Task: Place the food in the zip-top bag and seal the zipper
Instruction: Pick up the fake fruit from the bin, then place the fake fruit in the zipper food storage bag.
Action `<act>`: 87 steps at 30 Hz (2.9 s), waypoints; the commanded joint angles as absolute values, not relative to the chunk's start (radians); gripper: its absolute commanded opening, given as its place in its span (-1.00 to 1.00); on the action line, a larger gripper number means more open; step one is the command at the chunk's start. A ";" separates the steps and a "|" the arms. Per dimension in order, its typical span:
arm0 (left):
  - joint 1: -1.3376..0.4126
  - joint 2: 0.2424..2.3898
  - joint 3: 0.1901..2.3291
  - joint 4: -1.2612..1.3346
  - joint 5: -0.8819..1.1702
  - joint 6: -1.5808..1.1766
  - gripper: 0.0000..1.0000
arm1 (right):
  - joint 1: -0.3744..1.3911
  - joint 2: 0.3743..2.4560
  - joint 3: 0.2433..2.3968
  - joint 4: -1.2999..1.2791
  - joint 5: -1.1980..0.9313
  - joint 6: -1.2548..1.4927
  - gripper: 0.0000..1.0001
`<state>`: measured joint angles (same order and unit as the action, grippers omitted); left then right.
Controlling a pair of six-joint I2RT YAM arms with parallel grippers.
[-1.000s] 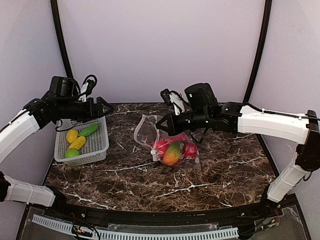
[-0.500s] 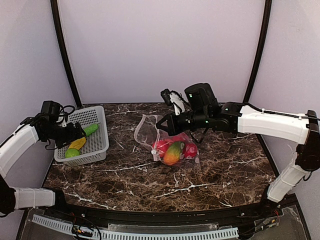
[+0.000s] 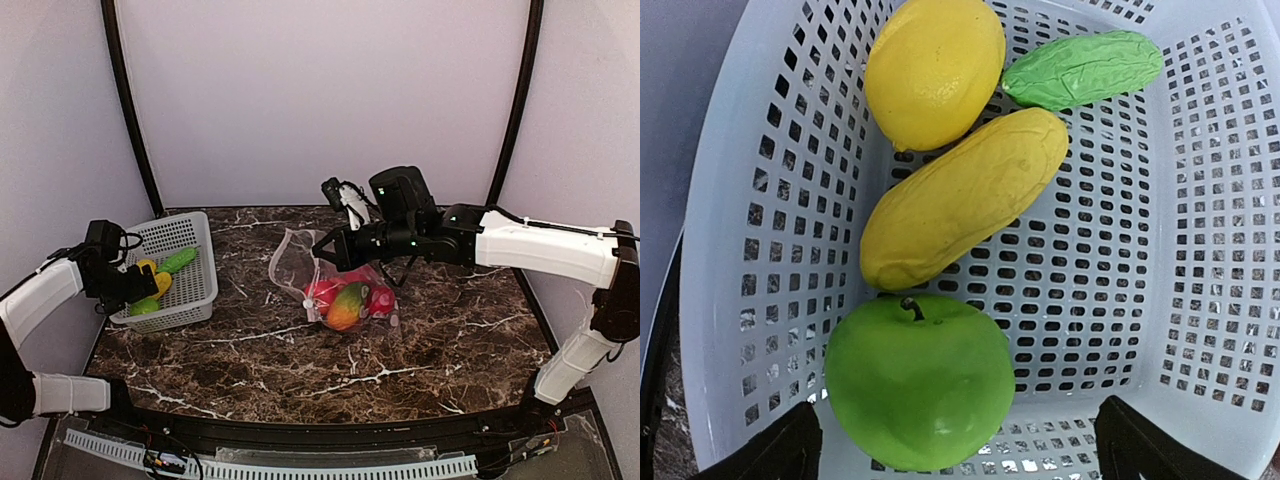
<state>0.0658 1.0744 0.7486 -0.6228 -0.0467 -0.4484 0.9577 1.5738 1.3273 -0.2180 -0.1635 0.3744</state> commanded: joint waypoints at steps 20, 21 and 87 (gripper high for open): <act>0.073 1.257 0.721 -0.537 -0.105 -0.418 0.88 | 0.966 1.552 1.341 -0.222 -0.147 0.365 -1.00; 0.073 1.261 0.720 -0.537 -0.106 -0.416 0.88 | 0.966 1.552 1.341 -0.222 -0.147 0.365 -1.00; -0.591 1.060 0.998 -0.194 0.265 -0.531 0.40 | 0.980 1.581 1.396 -0.210 -0.212 0.364 -1.00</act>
<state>-0.5129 0.9783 0.9726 -0.3141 0.3008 -0.4984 0.9676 1.5764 1.3613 -0.2405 -0.1986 0.3744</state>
